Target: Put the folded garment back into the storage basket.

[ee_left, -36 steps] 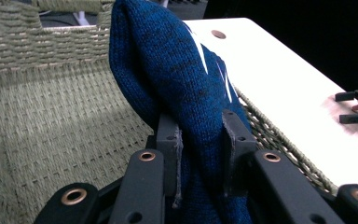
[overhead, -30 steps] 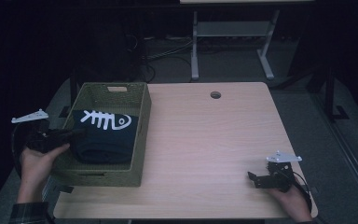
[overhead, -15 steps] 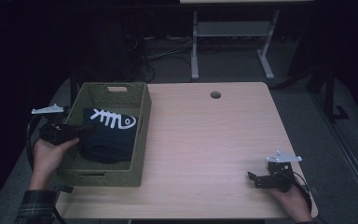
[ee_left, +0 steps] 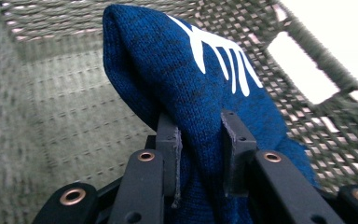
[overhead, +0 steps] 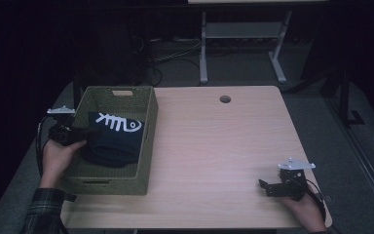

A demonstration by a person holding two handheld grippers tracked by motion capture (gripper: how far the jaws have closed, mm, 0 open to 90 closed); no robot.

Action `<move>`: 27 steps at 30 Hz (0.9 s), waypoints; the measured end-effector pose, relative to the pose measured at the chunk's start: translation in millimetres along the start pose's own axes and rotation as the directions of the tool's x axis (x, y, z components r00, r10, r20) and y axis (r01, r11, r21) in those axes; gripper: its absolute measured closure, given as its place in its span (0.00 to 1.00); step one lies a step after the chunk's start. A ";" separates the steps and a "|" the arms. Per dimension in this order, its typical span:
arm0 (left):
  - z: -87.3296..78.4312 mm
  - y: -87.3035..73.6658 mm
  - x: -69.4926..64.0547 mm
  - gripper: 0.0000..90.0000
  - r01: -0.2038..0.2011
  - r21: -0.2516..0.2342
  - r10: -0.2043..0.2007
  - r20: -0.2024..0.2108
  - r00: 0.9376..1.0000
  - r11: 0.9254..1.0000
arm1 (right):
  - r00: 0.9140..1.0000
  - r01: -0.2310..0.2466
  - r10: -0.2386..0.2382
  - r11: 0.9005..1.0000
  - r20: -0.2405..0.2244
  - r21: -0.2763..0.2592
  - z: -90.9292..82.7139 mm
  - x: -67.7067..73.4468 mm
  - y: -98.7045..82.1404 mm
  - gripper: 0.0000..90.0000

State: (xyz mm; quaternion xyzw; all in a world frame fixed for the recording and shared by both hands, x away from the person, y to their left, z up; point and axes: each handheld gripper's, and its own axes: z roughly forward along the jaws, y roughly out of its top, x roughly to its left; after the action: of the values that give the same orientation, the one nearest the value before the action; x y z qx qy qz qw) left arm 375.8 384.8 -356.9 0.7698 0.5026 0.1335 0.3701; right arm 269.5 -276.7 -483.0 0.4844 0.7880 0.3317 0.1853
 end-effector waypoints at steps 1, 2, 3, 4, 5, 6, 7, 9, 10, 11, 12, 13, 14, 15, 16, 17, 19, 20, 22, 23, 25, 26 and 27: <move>0.6 -0.1 0.5 0.80 0.004 0.005 -0.004 -0.010 1.000 1.000 | 1.000 0.000 0.000 1.000 0.000 0.000 0.0 0.0 0.0 0.02; 1.7 -0.4 1.3 0.79 0.006 0.008 -0.006 -0.023 1.000 1.000 | 1.000 0.000 0.000 1.000 0.000 0.000 0.0 0.0 0.0 0.02; 2.6 -0.7 2.2 0.79 0.006 0.016 -0.005 -0.035 0.999 1.000 | 1.000 0.000 0.000 1.000 0.000 0.000 0.0 0.0 0.0 0.02; 3.9 -0.9 2.8 0.79 0.006 0.022 -0.005 -0.046 0.999 1.000 | 1.000 0.000 0.000 1.000 0.000 0.000 0.0 0.0 0.0 0.02; 5.0 -1.1 3.4 0.79 0.004 0.031 -0.002 -0.058 0.998 1.000 | 1.000 0.000 0.000 1.000 0.000 0.000 0.0 0.0 0.0 0.02; 6.2 -1.2 3.8 0.78 0.004 0.040 -0.001 -0.073 0.997 0.999 | 1.000 0.000 0.000 1.000 0.000 0.000 0.0 0.0 0.0 0.02; 7.2 -1.3 4.2 0.78 0.001 0.046 0.003 -0.085 0.996 0.999 | 1.000 0.000 0.000 1.000 0.000 0.000 0.0 0.0 0.0 0.02; 9.0 -1.5 5.2 0.77 0.005 0.055 0.000 -0.102 0.995 0.998 | 1.000 0.000 0.000 1.000 0.000 0.000 0.0 0.0 0.0 0.02; 9.8 -1.5 6.2 0.77 0.001 0.060 0.006 -0.111 0.994 0.998 | 1.000 0.000 0.000 1.000 0.000 0.000 0.0 0.0 0.0 0.02; 10.9 -1.7 6.8 0.76 0.002 0.066 0.006 -0.122 0.993 0.998 | 1.000 0.000 0.000 1.000 0.000 0.000 0.0 0.0 0.0 0.02; 11.7 -1.8 7.5 0.76 0.004 0.072 0.005 -0.133 0.991 0.997 | 1.000 0.000 0.000 1.000 0.000 0.000 0.0 0.0 0.0 0.02; 12.3 -1.8 7.8 0.74 0.003 0.077 0.008 -0.143 0.990 0.997 | 1.000 0.000 0.000 1.000 0.000 0.000 0.0 0.0 0.0 0.02; 13.1 -2.0 8.0 0.74 0.002 0.084 0.011 -0.154 0.988 0.996 | 1.000 0.000 0.000 1.000 0.000 0.000 0.0 0.0 0.0 0.02; 14.1 -2.3 8.3 0.73 0.007 0.094 0.009 -0.164 0.986 0.996 | 1.000 0.000 0.000 1.000 0.000 0.000 0.0 0.0 0.0 0.02; 15.0 -2.5 8.6 0.72 0.006 0.098 0.011 -0.173 0.985 0.995 | 1.000 0.000 0.000 1.000 0.000 0.000 0.0 0.0 0.0 0.02; 15.7 -2.6 8.9 0.71 0.005 0.102 0.013 -0.182 0.983 0.995 | 1.000 0.001 -0.001 1.000 0.000 0.000 0.0 0.0 0.0 0.02; 16.2 -2.6 8.8 0.69 0.011 0.105 0.011 -0.204 0.979 0.994 | 1.000 0.000 0.000 1.000 0.000 0.000 0.0 0.0 0.0 0.02; 16.4 -2.5 8.5 0.67 0.009 0.110 0.015 -0.217 0.976 0.994 | 1.000 0.000 0.000 1.000 0.000 0.000 0.0 0.0 0.0 0.02; 17.1 -2.5 8.4 0.64 0.012 0.114 0.015 -0.231 0.973 0.993 | 1.000 0.000 0.000 1.000 0.000 0.000 0.0 0.0 0.0 0.02; 17.5 -2.6 8.2 0.63 0.012 0.112 0.015 -0.235 0.972 0.994 | 1.000 0.001 -0.001 1.000 0.000 0.000 0.0 0.0 0.0 0.02; 18.1 -2.9 7.8 0.60 0.014 0.109 0.013 -0.248 0.969 0.994 | 1.000 0.000 0.000 1.000 0.000 0.000 0.0 0.0 0.0 0.02; 18.1 -2.8 7.8 0.58 0.015 0.107 0.013 -0.255 0.967 0.994 | 1.000 0.001 -0.001 1.000 0.000 0.000 0.0 0.0 0.0 0.02; 17.9 -2.8 7.7 0.56 0.015 0.106 0.012 -0.257 0.966 0.994 | 1.000 0.000 0.000 1.000 0.000 0.000 0.0 0.0 0.0 0.02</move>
State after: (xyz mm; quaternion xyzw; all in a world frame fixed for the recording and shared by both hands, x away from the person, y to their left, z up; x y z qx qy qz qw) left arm 387.8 384.3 -372.6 0.7644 0.5533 0.2047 0.2601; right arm 269.5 -276.7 -483.1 0.4844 0.7880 0.3317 0.1854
